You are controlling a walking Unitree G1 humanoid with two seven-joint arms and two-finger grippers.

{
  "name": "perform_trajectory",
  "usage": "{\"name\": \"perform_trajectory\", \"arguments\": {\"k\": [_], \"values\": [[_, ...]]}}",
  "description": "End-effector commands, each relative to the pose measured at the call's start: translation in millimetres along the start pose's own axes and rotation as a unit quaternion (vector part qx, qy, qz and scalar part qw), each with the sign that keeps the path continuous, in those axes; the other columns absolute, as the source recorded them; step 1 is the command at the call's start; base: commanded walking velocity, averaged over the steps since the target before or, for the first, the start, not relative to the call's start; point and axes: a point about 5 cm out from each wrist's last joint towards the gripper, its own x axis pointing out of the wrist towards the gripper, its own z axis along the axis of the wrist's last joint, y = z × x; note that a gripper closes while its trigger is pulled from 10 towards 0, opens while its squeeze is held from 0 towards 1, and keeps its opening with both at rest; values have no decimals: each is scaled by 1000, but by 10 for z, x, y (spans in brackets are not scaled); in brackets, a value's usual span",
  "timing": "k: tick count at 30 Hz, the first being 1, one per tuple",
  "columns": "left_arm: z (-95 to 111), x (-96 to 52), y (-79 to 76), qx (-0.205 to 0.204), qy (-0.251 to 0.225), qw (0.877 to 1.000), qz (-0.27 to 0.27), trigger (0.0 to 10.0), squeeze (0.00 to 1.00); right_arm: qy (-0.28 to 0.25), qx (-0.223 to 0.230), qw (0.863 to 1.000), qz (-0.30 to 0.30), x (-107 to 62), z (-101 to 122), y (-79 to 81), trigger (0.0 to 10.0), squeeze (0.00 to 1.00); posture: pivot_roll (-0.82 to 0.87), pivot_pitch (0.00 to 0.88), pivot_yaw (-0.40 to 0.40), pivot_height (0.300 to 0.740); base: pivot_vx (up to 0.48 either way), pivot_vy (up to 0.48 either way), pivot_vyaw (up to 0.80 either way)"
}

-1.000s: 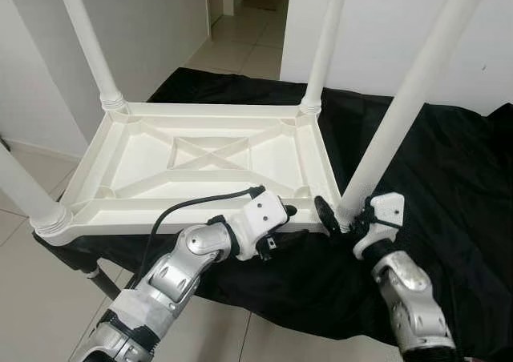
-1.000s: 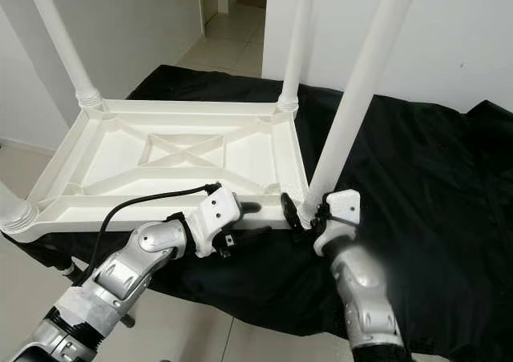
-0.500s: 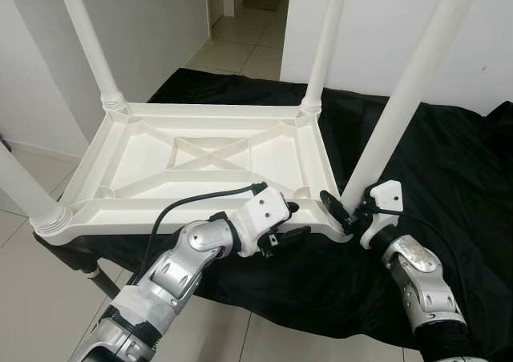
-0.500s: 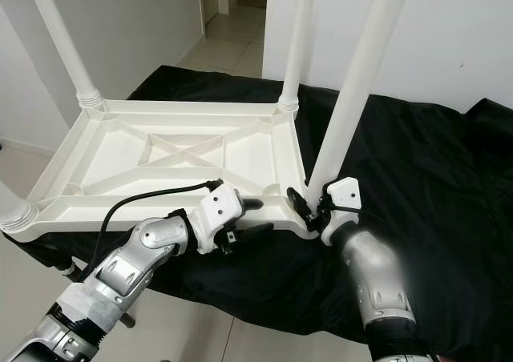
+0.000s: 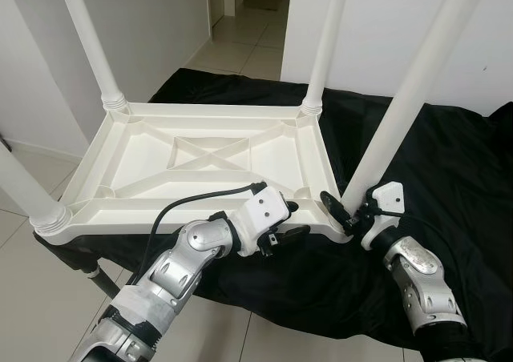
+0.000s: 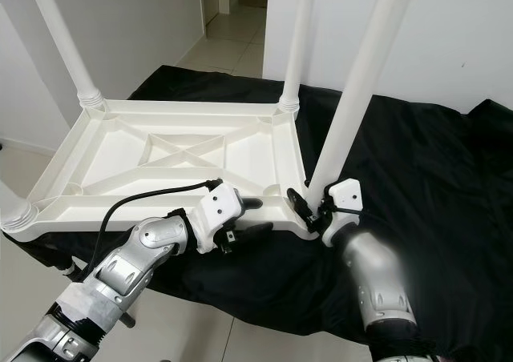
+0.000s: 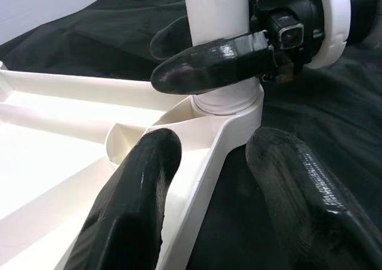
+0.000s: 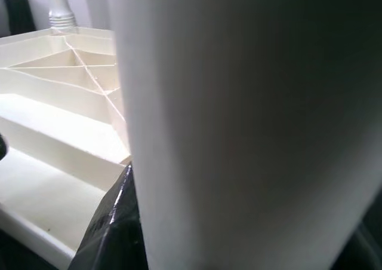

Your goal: Building children table

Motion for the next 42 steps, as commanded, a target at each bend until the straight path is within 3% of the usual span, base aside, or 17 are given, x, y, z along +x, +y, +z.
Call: {"name": "perform_trajectory", "arguments": {"k": [1,4,9,10,16,21,24,34,35,42], "values": [[-21,-9,-26,2,4,1000,-27,10000,0,31,2,999,-35,-14,-92,29,10000,0,-30,17,-7,740,0,0,0],[-30,-12,-35,0,5,1000,-28,10000,0,39,-7,993,-110,9,-94,54,10000,0,-33,22,-9,740,0,0,0],[-32,-14,-43,-1,5,1000,-29,10000,0,51,12,984,-168,3,-112,79,10000,0,-38,25,-8,740,0,0,0],[-34,-11,-47,-2,5,1000,-30,10000,0,57,26,971,-229,-10,-124,107,10000,0,-39,27,-9,740,0,0,0],[-32,-7,-50,-2,4,1000,-31,10000,0,66,44,953,-291,-18,-155,189,10000,0,-39,29,-9,740,0,0,0],[-26,5,-59,-4,3,1000,-30,10000,0,80,62,916,-387,16,-192,355,10000,0,-36,34,-13,740,0,0,0],[-26,5,-59,-6,2,1000,-27,10000,0,86,70,915,-387,51,-190,436,10000,0,-31,39,-19,740,0,0,0],[-21,9,-55,-6,1,1000,-23,10000,0,85,78,915,-387,61,-175,423,10000,0,-27,37,-28,740,0,0,0],[-19,10,-52,-6,1,1000,-22,10000,0,79,80,917,-382,66,-161,422,10000,1000,-27,37,-28,740,0,0,0],[-21,8,-50,-7,0,1000,-19,10000,0,44,90,931,-351,81,-80,411,10000,1000,-29,36,-26,740,0,0,0]]}}
